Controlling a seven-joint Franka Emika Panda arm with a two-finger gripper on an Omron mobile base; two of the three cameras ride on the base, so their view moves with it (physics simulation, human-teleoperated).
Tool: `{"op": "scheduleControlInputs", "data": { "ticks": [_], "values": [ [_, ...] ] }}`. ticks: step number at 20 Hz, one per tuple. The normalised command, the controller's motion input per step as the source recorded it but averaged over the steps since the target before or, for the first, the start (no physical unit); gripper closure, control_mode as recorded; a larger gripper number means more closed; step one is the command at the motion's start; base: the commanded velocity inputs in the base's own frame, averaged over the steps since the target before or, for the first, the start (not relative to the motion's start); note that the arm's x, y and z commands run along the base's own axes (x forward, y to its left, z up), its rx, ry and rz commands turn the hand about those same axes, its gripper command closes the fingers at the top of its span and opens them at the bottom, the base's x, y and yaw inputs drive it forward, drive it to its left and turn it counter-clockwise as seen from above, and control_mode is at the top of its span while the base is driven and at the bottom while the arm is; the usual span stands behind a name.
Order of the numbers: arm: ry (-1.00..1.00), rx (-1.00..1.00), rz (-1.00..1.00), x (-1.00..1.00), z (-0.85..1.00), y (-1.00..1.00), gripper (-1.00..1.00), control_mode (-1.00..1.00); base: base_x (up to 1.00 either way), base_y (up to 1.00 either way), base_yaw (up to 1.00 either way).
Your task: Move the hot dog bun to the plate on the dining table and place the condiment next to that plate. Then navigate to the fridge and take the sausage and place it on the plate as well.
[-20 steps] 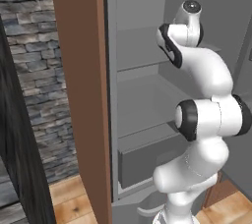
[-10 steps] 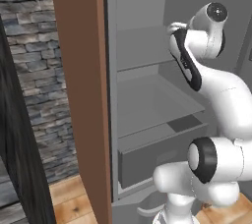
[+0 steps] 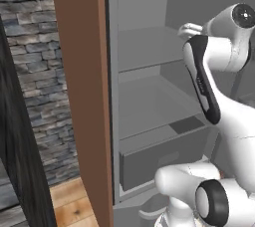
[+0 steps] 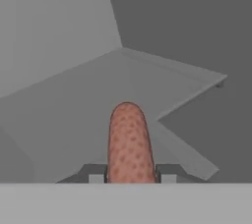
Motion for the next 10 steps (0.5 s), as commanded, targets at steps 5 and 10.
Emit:
{"op": "scheduleControlInputs", "data": {
  "ticks": [5,10],
  "values": [
    [-0.06,0.0,-0.05,-1.0,-0.17,0.0,1.0,-1.0,0.0,0.0,0.0],
    [-0.02,0.0,-0.06,-1.0,-0.1,0.03,1.0,-1.0,0.0,0.0,0.0]
  ]
}}
